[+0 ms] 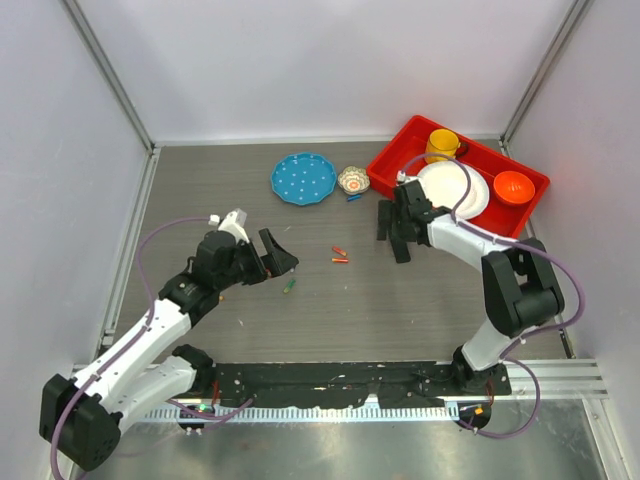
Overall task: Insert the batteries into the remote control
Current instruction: Pick up the remote control from the center of the board.
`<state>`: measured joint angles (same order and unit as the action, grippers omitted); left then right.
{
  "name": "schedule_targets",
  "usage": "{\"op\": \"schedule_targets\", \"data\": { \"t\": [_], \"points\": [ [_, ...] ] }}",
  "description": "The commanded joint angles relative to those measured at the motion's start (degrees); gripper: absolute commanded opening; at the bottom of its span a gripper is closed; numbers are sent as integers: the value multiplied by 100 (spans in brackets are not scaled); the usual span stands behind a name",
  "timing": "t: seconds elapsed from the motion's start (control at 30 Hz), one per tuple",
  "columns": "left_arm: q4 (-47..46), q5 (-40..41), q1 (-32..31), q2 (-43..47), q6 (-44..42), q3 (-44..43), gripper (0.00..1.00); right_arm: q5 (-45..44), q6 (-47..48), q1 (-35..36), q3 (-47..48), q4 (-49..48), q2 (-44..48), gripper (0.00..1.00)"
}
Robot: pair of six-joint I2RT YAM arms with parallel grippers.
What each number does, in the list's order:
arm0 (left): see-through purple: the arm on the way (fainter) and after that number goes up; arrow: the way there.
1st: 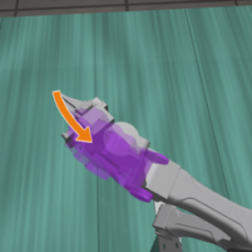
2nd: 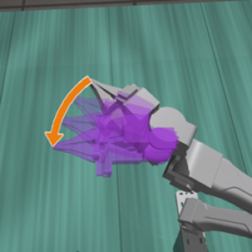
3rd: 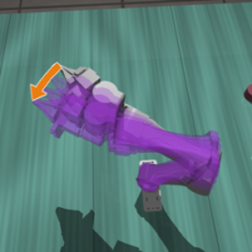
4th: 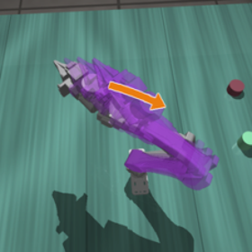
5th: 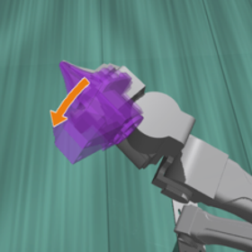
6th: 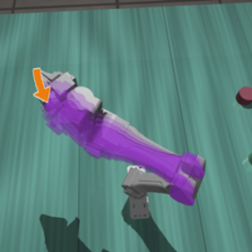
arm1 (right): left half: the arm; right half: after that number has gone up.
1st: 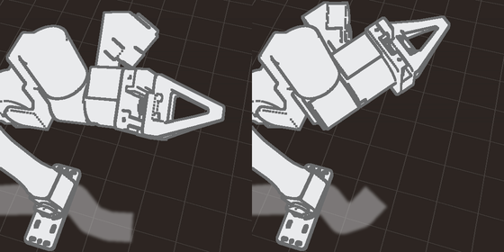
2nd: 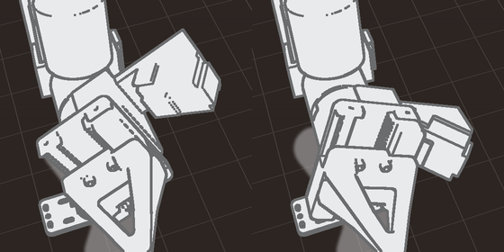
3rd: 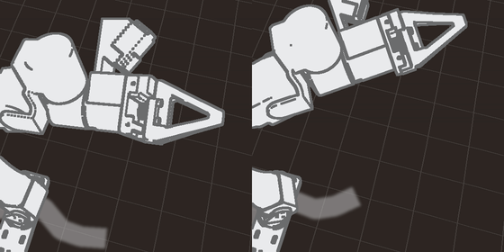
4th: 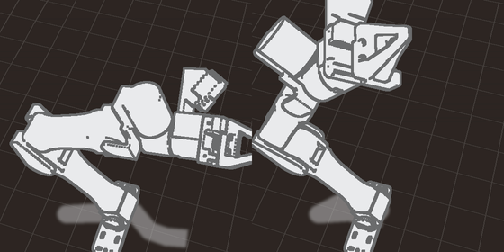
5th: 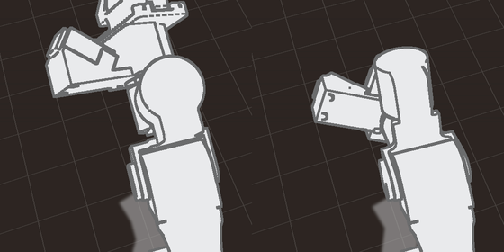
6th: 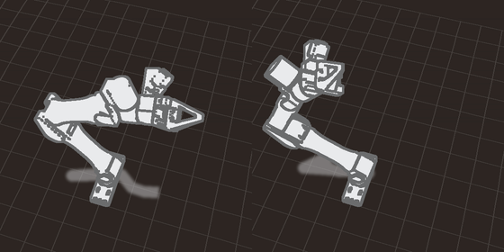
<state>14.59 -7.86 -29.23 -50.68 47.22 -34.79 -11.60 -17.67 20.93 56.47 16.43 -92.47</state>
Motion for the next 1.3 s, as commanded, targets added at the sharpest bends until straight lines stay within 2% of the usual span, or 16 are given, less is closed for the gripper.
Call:
{"op": "schedule_targets", "data": {
  "t": [0.0, 0.33, 0.63, 0.93, 1.17, 1.27],
  "points": [
    [-474, -313, 5, 181, -108, 103, 99, 0, 220, -1, 453, 141, -350, 88],
    [-369, -243, -3, 207, -152, 24, 96, -53, 317, -45, 576, 141, -904, 82],
    [-351, -102, 5, 251, -20, -11, 93, 157, 159, -54, 479, 133, -1001, 72],
    [-352, -67, -3, 216, 85, -90, 91, 219, 9, -54, 146, 106, -887, 58],
    [-238, 21, -3, 225, 156, -90, 89, 193, -96, -54, -66, 80, -721, 38],
    [-106, 118, -3, 234, 200, -125, 89, 131, -166, -54, -101, 115, -668, 34]
  ]
}}
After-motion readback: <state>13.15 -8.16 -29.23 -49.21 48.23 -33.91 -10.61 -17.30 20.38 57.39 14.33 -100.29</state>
